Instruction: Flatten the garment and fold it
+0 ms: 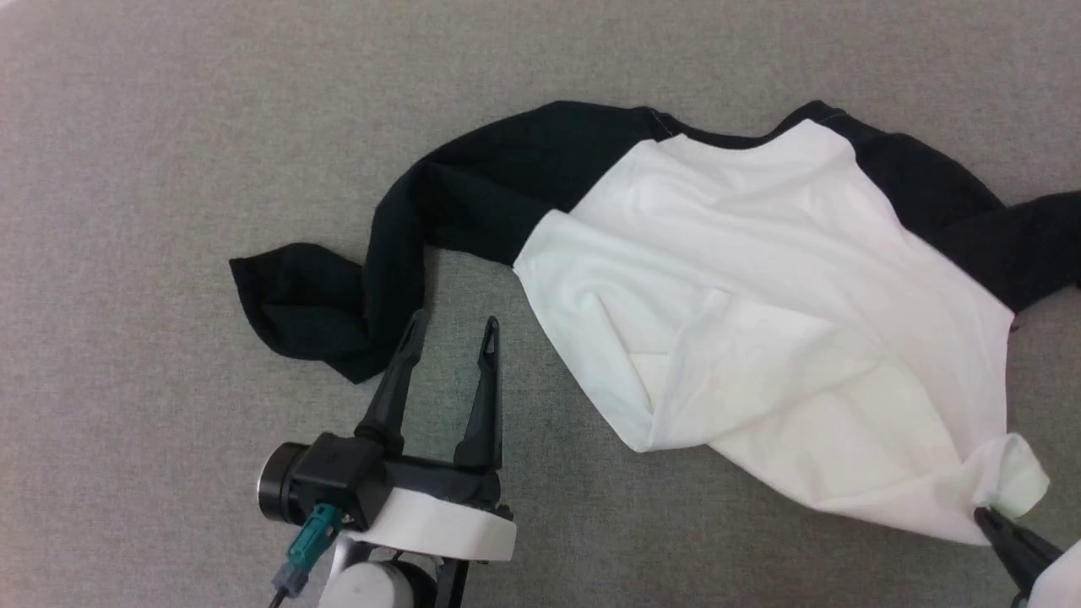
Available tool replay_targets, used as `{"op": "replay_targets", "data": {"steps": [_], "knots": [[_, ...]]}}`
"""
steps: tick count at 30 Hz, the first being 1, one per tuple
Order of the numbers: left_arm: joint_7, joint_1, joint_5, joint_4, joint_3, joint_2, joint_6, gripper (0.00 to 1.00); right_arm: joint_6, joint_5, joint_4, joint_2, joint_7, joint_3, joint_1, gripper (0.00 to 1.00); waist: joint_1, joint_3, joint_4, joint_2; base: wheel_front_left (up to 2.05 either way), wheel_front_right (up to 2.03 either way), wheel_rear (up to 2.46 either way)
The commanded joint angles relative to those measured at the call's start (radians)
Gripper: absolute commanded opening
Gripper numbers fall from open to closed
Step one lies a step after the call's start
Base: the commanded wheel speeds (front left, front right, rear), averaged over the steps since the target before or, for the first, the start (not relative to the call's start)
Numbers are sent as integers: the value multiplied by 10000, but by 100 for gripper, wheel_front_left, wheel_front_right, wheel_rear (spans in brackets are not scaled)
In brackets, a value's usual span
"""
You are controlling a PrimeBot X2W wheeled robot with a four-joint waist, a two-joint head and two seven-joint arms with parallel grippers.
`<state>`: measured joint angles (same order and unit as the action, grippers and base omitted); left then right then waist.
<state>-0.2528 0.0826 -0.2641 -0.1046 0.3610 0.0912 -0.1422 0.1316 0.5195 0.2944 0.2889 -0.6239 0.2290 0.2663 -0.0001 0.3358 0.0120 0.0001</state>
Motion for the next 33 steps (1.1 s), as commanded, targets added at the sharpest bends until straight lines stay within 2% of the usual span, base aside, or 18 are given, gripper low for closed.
{"op": "replay_targets", "data": {"steps": [1, 5, 6, 7, 8, 9, 15, 18, 21, 27, 29, 30, 32, 33], "knots": [[47, -23, -29, 24, 6, 79, 32, 100, -9, -238, -305, 95, 30, -217, -75, 0, 1, -135, 19, -1, 0, 0, 0], [102, -118, -73, -30, -55, 180, -11, 100, -9, -367, -718, 380, -15, -440, -134, 0, 1, -313, 65, -1, 0, 0, 0], [109, -154, -90, -43, -65, 196, -22, 100, -9, -348, -715, 398, 31, -404, -195, 3, 1, -355, 73, -1, 0, 0, 0], [116, -190, -105, -52, -71, 208, -35, 100, -9, -357, -654, 452, 100, -389, -266, 38, 1, -396, 82, -1, 0, 0, 0], [118, -226, -123, -61, -80, 211, -54, 100, -9, -311, -559, 450, 195, -327, -367, 48, 1, -432, 87, -1, 0, 0, 0], [117, -260, -140, -67, -80, 211, -65, 100, -9, -215, -434, 398, 277, -216, -490, 100, 1, -469, 95, -1, 0, 0, 0], [105, -358, -232, -52, 9, 179, -63, 100, -9, 282, 1199, 513, 562, -22, -1545, 100, 1, -600, 209, -1, 0, 0, 0], [92, -338, -265, -21, 57, 157, -45, 100, -9, 291, 1833, 782, 437, -569, -2117, 100, 1, -625, 311, -1, 0, 0, 0], [77, -322, -293, 16, 83, 146, -32, 100, -9, 363, 2064, 944, -44, -1613, -2620, 100, 1, -627, 410, -1, 0, 0, 0], [53, -238, -325, 112, 215, 105, 28, 100, -9, 212, 1030, 1255, -778, -3812, -3900, 100, 1, -489, 720, -1, 0, 0, 0], [51, -225, -331, 128, 227, 100, 31, 100, -9, 155, 700, 1287, -825, -4125, -4136, 100, 1, -458, 765, -1, 0, 0, 0], [48, -183, -342, 162, 253, 94, 43, 100, -9, -35, -64, 1411, -996, -4737, -4585, 100, 1, -379, 862, -1, 0, 0, 0], [46, -116, -346, 214, 308, 80, 73, 100, -9, -170, -884, 1524, -1216, -5311, -4962, 100, 1, -315, 982, -1, 0, 0, 0], [46, -116, -346, 214, 308, 80, 73, 100, -9, -170, -884, 1524, -1216, -5311, -4962, 100, 1, -315, 982, -1, 0, 0, 0]]}}
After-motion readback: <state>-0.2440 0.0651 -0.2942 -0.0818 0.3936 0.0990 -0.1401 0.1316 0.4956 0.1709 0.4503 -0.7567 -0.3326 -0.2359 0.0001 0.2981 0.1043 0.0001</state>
